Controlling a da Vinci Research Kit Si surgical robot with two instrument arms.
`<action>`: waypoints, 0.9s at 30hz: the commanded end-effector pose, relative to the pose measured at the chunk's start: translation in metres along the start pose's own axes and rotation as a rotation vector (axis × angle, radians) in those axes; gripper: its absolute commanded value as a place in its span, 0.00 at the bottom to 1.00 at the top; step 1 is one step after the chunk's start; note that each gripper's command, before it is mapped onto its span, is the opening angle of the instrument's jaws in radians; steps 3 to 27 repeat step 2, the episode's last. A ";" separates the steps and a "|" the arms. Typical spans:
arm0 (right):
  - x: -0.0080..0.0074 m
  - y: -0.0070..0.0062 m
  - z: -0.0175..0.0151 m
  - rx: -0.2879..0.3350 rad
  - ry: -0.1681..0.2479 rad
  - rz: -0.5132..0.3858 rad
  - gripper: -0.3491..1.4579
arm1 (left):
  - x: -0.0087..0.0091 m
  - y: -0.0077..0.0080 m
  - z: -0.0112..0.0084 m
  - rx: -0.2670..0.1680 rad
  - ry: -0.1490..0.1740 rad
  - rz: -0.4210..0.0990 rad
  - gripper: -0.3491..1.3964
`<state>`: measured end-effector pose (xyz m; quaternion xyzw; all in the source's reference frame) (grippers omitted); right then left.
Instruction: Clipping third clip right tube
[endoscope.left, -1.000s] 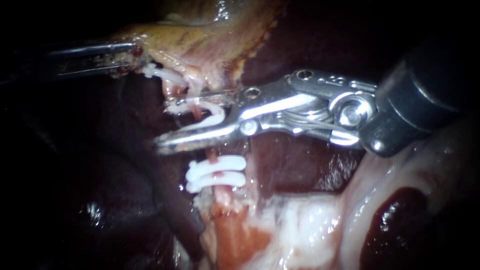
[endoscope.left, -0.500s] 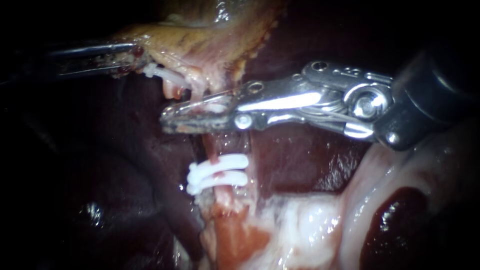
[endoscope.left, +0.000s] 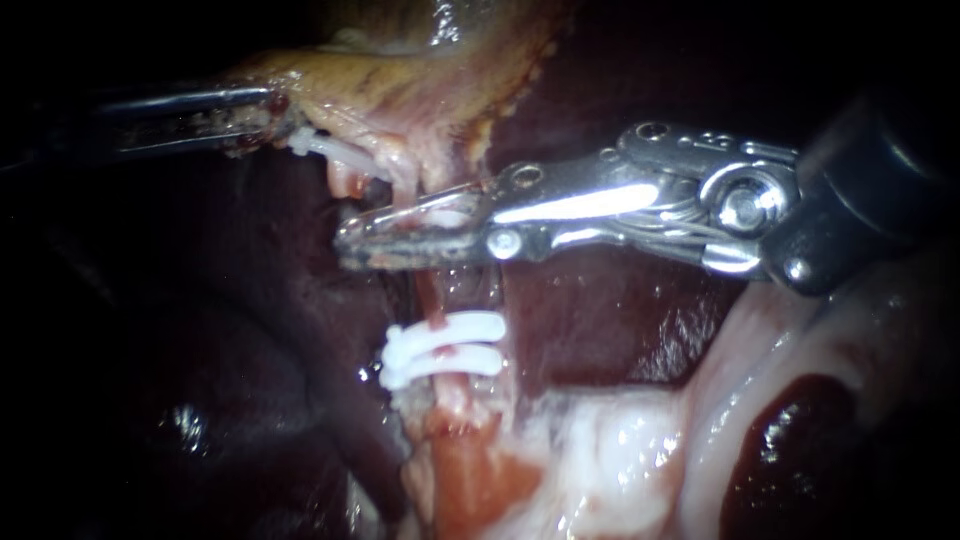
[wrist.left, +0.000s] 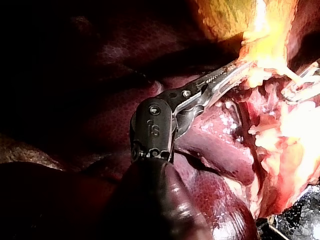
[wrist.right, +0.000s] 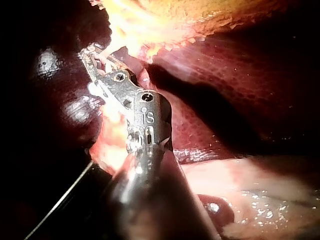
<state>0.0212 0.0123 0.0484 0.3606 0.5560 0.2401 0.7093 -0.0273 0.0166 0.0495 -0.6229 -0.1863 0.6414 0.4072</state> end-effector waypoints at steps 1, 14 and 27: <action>-0.0003 0.0003 0.0003 0.001 0.005 0.005 0.24 | 0.0000 0.0000 0.0000 -0.001 0.000 0.000 0.00; -0.0004 0.0005 0.0004 0.003 0.004 -0.008 0.33 | 0.0000 0.0000 0.0000 -0.001 0.000 0.000 0.00; -0.0004 0.0005 0.0004 0.003 0.004 -0.008 0.33 | 0.0000 0.0000 0.0000 -0.001 0.000 0.000 0.00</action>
